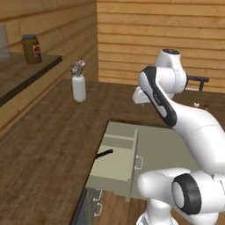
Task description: Pick up the knife from the drawer and place it on the cutting board. Then place the meat from the plate to the cutting board.
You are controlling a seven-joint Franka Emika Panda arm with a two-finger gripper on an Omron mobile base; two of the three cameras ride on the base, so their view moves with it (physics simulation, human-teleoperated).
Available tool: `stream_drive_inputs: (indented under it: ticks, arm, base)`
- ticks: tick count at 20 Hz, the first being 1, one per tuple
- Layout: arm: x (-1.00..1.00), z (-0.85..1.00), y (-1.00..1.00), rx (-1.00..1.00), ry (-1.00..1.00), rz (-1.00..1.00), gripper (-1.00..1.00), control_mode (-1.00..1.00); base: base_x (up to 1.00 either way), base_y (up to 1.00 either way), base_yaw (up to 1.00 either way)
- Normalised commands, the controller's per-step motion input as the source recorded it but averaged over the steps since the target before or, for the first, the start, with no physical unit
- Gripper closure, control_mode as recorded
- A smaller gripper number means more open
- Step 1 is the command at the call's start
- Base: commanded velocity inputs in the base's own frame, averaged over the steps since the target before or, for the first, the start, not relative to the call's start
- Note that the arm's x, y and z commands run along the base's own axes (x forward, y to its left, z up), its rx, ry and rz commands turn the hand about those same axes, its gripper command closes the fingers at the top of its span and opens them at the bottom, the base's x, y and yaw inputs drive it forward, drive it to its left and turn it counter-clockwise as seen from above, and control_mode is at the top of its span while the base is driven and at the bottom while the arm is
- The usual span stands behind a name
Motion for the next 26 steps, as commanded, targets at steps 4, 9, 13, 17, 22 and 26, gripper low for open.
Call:
stream_drive_inputs:
  ticks: [4, 9, 13, 17, 22, 26]
  arm:
    - [-0.04, -0.92, -0.15, 0.19, 0.00, 0.46, -1.00, -1.00]
    - [0.00, -1.00, 0.25, -0.01, 0.00, 0.56, -1.00, -1.00]
    - [0.17, -0.99, 0.31, -0.17, 0.01, 0.20, -1.00, -1.00]
    - [0.16, -0.75, 0.00, -0.11, -0.05, 0.05, -1.00, -1.00]
    - [0.09, -0.82, 0.00, -0.02, 0.00, 0.00, -1.00, -1.00]
    - [0.18, -0.70, 0.00, 0.00, -0.06, 0.08, -1.00, -1.00]
  base:
    - [0.00, 0.00, 0.00]
    - [0.00, 0.00, 0.00]
    - [0.00, 0.00, 0.00]
    - [0.00, 0.00, 0.00]
    - [0.00, 0.00, 0.00]
    - [0.00, 0.00, 0.00]
